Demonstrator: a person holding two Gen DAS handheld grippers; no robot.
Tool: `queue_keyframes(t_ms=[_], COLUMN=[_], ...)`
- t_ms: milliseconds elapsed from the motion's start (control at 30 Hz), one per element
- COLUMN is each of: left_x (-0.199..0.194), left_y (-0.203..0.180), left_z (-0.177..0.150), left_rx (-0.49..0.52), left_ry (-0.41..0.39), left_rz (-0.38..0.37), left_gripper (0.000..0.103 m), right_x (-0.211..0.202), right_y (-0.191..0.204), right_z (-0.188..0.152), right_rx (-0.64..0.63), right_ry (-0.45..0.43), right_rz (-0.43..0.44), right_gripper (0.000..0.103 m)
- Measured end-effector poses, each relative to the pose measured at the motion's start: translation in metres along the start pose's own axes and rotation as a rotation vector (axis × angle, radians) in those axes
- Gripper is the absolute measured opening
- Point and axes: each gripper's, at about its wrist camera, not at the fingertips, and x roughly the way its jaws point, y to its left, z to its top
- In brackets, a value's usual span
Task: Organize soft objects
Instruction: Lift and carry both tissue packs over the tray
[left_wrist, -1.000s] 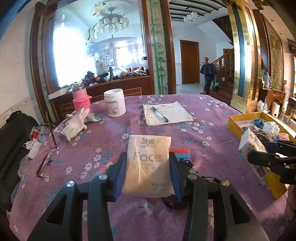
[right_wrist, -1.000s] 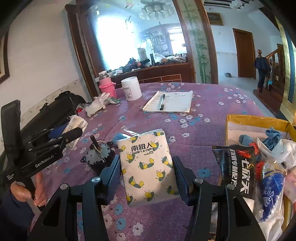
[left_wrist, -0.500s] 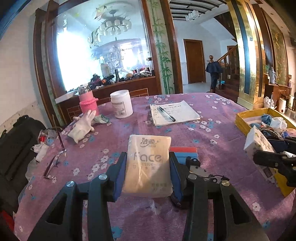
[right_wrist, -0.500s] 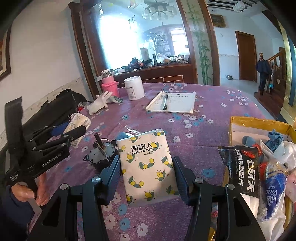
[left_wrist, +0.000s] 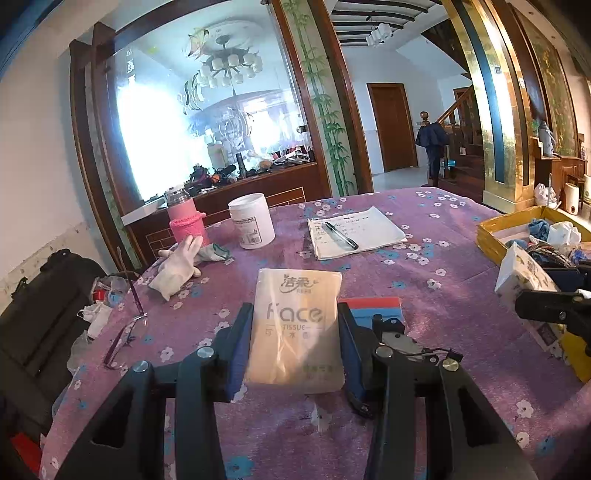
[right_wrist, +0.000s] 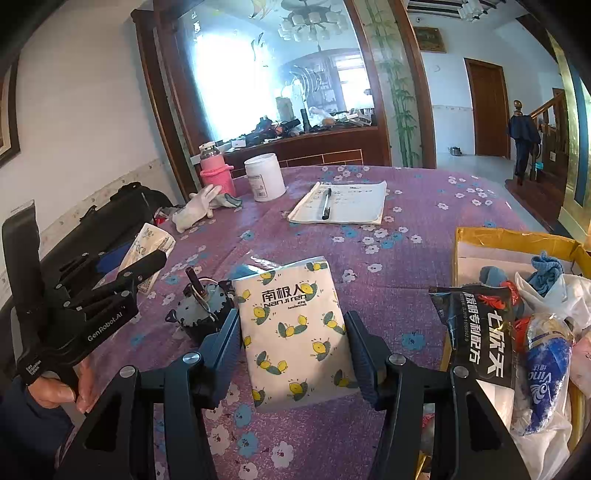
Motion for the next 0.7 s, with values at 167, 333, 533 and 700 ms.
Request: queue_keyframes(t_ms=[167, 333, 533, 700], left_x=[-0.003, -0.007, -0.015, -0.023], left_y=[-0.003, -0.008, -0.017, -0.029], left_z=[-0.001, -0.001, 0.0, 0.005], left_rx=[0.015, 0.037, 0.065, 0.088], left_ry=[-0.018, -0.044, -0.083, -0.108], left_rz=[0.022, 0.048, 0.069, 0.075], left_gripper=[0.042, 0.042, 0.042, 0.042], right_x=[-0.003, -0.005, -0.011, -0.02], right_y=[-0.001, -0.002, -0.008, -0.02], right_z=[0.0, 0.001, 0.004, 0.01], right_rx=[0.003, 0.009, 0.029, 0.073], right_ry=[-0.013, -0.021, -0.044, -0.076], right_rz=[-0.001, 0.0, -0.003, -0.007], right_gripper=[0.059, 0.059, 0.059, 0.059])
